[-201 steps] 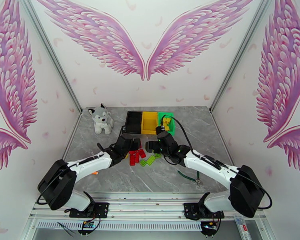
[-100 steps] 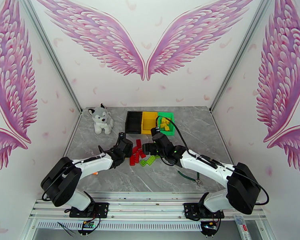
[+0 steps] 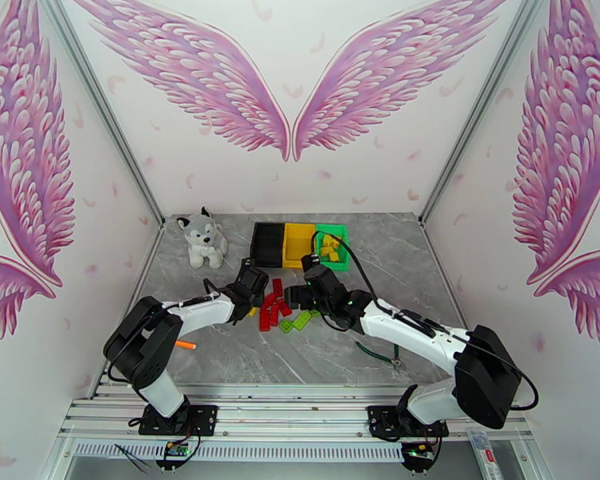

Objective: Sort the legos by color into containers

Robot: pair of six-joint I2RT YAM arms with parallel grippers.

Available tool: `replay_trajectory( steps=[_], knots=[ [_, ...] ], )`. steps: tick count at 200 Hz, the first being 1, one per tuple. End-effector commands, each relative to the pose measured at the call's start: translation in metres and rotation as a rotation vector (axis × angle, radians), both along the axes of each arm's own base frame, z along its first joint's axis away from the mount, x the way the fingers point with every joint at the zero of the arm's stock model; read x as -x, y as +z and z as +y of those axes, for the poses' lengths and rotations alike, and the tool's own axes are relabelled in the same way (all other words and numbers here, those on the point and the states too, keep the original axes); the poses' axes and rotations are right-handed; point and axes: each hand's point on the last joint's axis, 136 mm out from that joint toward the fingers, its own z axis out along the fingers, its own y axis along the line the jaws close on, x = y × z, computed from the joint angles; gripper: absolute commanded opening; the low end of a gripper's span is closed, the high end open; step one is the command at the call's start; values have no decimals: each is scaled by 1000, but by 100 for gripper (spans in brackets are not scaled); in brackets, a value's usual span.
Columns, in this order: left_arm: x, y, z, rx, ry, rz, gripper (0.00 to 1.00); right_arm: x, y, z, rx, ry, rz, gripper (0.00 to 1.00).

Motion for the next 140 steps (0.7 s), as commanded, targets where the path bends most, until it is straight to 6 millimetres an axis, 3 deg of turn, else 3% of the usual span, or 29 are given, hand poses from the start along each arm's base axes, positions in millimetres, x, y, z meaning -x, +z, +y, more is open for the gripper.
replay_trajectory(
  steps=[1, 80, 140],
  knots=[
    [0, -9, -4, -33, -32, 61, 57, -2, 10, 2, 14, 3, -28, 85],
    [-4, -23, -7, -85, -35, 109, 48, -2, 10, 1, 17, 0, -28, 85],
    [0, -16, 3, -112, -13, 102, 54, -2, 10, 1, 17, -2, -29, 85]
  ],
)
